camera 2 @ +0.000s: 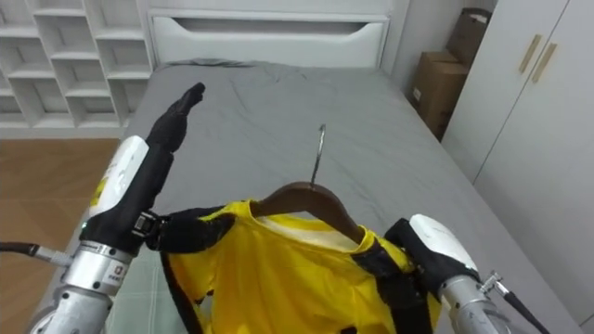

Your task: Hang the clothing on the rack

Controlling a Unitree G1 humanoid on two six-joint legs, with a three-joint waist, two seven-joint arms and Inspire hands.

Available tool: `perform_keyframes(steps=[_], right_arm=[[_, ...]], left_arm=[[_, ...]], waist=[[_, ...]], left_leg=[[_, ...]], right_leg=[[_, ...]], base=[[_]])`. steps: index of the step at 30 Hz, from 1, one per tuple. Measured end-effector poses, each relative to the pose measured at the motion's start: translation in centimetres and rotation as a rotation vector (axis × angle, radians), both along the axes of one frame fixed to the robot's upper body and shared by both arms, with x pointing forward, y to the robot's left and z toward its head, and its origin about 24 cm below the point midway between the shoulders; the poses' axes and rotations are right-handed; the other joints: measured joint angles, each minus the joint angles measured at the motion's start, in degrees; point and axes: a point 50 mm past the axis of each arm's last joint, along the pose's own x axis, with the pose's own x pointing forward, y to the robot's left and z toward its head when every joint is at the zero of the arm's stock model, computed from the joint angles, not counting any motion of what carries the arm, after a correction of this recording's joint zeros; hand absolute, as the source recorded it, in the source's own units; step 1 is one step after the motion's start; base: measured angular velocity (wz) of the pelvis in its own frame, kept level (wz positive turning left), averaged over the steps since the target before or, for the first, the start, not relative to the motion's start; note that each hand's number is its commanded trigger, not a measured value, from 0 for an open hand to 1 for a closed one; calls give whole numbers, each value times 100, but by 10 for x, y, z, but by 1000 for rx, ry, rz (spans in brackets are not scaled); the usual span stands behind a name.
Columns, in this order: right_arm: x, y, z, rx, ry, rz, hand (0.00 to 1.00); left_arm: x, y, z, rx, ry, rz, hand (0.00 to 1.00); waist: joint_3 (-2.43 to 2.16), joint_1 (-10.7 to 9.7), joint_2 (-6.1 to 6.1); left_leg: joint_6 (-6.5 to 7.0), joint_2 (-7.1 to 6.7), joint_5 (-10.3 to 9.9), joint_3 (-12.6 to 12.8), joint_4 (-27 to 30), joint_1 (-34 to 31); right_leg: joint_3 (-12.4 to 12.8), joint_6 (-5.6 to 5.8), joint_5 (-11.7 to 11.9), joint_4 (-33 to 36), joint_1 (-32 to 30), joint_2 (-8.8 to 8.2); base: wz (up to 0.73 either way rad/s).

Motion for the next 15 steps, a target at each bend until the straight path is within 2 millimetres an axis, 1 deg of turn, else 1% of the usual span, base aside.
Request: perform_keyframes(steps=[3,6,12,15], right_arm=[[0,-2,0,-6,-15,-18,100],[0,-4,0,-8,-27,-36,100],[0,-13,4,-10,-78,-96,100],[-2,-17,1,-15,-90,-132,100]], left_arm=[[0,-3,0,-17,0,0,0],[-1,0,-2,-20,6,11,0],[-6,13,-11,-26,55,75,0],[-6,20,-15,-64,81,109,0]], waist=[[-14,-3,30],[-10,-15,55],[-12,-44,60],[-15,-61,60]], left_leg=[[0,0,0,2,-9,16],[0,-1,0,7,-17,15],[0,1,0,14,-33,19],[0,2,0,-4,-34,33]], right_leg=[[1,0,0,2,4,0],[10,0,0,-1,-2,1],[12,0,0,-6,-2,3],[5,0,0,-8,16,2]], base=[[0],[0],[0],[3]])
